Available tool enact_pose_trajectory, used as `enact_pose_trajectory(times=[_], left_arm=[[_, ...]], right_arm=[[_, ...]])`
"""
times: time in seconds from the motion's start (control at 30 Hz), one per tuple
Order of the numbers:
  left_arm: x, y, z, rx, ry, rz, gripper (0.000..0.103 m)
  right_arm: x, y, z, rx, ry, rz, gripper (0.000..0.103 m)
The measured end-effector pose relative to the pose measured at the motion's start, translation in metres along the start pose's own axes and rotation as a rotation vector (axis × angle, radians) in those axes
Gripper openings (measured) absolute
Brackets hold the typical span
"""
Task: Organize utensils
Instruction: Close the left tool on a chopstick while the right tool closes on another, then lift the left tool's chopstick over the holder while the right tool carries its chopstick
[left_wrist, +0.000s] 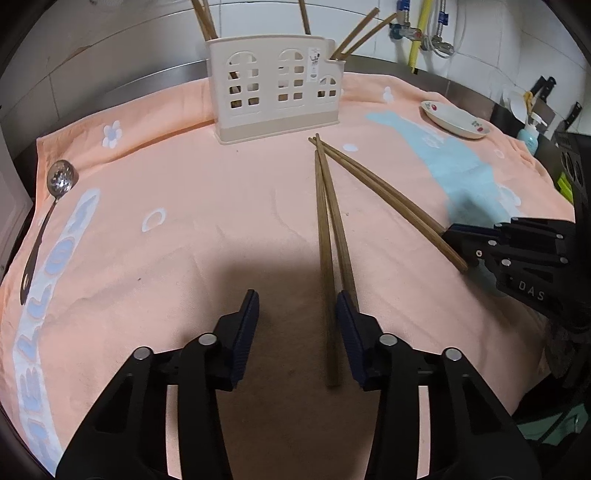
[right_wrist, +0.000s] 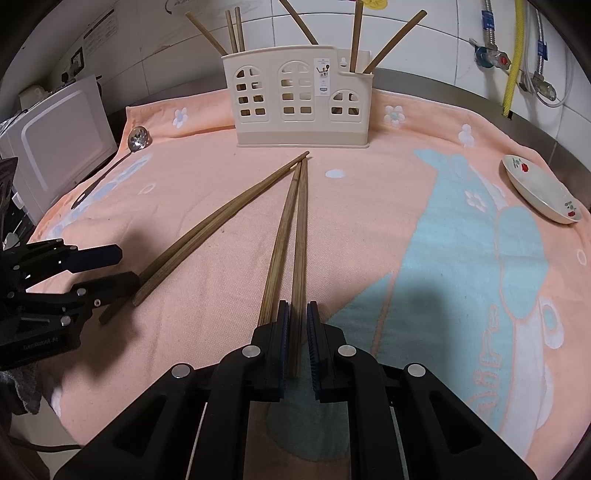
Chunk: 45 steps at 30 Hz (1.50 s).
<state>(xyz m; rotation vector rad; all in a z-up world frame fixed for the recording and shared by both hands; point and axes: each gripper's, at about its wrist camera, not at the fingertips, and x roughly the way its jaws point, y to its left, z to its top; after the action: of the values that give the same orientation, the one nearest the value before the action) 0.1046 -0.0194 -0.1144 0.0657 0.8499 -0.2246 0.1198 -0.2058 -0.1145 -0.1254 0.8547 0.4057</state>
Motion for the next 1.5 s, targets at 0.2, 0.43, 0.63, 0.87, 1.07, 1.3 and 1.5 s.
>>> enact_pose_trajectory(times=[0.2, 0.43, 0.63, 0.87, 1.07, 1.3, 1.5], left_arm=[[-0.001, -0.002, 0.001, -0.03, -0.009, -0.011, 0.02], [0.004, -0.017, -0.003, -0.004, -0.006, -0.036, 0.013], [0.008, -0.012, -0.002, -0.019, 0.006, -0.049, 0.01], [0.007, -0.011, 0.001, -0.021, -0.001, -0.057, 0.007], [-0.012, -0.01, 0.009, -0.018, -0.052, -0.07, 0.007], [-0.039, 0.0, 0.032, -0.026, -0.134, -0.089, 0.006], [-0.059, 0.013, 0.059, -0.037, -0.202, -0.111, 0.006]], right_arm=[[0.0, 0.0, 0.0, 0.002, 0.0, -0.003, 0.01], [0.0, 0.0, -0.001, 0.001, -0.001, -0.006, 0.01], [0.0, -0.001, -0.001, 0.008, -0.004, -0.007, 0.01], [-0.004, -0.002, 0.0, 0.018, -0.014, -0.016, 0.007], [-0.025, -0.005, 0.009, 0.016, -0.067, -0.023, 0.006], [-0.06, -0.007, 0.036, -0.005, -0.166, -0.019, 0.006], [-0.086, -0.008, 0.072, -0.033, -0.243, -0.009, 0.006]])
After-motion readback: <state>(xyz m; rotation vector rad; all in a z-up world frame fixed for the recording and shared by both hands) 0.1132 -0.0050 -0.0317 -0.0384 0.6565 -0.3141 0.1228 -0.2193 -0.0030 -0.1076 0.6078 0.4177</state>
